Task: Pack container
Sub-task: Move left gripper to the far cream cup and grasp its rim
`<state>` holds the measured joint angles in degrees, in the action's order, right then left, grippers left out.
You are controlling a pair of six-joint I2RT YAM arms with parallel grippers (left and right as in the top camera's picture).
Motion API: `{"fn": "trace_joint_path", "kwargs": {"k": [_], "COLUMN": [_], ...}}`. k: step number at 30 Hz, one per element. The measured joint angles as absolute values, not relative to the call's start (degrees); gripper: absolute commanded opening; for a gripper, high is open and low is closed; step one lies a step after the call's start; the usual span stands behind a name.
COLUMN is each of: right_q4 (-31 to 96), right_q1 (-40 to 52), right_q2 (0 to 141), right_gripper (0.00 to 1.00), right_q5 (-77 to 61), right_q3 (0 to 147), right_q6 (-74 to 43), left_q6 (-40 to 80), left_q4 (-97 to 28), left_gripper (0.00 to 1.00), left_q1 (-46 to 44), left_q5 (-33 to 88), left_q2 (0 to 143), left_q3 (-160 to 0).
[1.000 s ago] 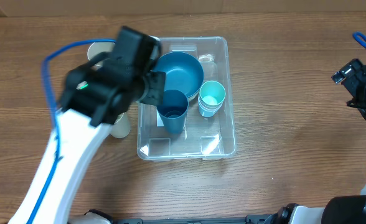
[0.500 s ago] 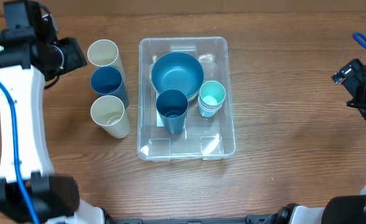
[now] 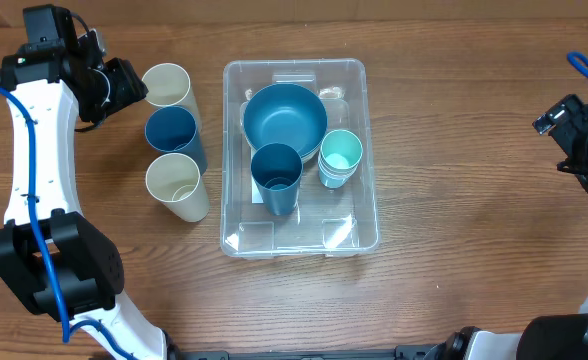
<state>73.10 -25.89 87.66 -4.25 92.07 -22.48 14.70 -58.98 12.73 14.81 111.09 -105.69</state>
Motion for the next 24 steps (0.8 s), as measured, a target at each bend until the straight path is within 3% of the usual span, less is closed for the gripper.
{"fn": "trace_joint_path", "kwargs": {"k": [11,24], "right_q4": [73.1,73.1], "right_q1": [-25.9,-25.9], "right_q2": [87.7,87.7], "right_gripper": [1.00,1.00], "right_q5": [-4.3,-4.3], "right_q3": [92.1,92.1], "right_q6": [-22.5,-22.5], "left_q6": [14.7,15.9], "left_q4": [-53.9,-50.5], "left_gripper": [0.56,0.05], "left_q1": [11.1,9.7], "left_q5": [15.0,12.6], "left_q2": [117.4,119.8], "left_q3": [-105.7,-105.7]}}
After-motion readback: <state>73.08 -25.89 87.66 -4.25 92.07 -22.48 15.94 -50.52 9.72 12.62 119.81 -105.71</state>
